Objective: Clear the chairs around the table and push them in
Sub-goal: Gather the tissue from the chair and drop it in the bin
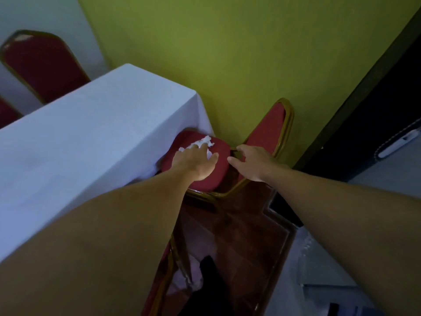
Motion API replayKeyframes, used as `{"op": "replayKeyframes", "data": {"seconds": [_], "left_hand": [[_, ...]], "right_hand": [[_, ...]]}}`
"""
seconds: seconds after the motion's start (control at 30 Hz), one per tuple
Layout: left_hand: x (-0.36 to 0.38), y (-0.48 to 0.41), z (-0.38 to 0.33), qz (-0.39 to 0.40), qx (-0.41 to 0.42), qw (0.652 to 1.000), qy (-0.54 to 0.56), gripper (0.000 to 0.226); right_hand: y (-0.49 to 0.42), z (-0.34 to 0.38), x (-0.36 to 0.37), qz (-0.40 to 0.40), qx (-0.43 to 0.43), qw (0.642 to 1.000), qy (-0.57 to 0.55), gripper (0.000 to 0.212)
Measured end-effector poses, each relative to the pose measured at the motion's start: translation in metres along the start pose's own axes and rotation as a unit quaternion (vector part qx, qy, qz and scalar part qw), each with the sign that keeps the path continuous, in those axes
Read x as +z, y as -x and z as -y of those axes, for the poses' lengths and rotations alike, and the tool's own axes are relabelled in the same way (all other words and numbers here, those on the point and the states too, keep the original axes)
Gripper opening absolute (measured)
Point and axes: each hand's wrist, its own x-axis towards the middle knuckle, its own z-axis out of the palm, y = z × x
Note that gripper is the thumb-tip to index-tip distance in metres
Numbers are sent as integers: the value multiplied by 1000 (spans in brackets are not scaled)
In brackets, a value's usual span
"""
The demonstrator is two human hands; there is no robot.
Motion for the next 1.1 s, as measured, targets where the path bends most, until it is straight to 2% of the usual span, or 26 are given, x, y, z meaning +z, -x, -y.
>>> {"op": "replayKeyframes", "data": {"seconds": [0.33,0.5,1.1], "left_hand": [[-1,-100,-3,3,-26,999,38,72],[4,-137,11,23,-33,998,56,63],[12,-267,25,54,-109,991,60,66]], "right_hand": [[-97,-13,-20,27,-17,999,42,69],[-136,-10,-18,53,-18,998,37,67],[-300,-28,-11,111,-90,990,4,46]]}}
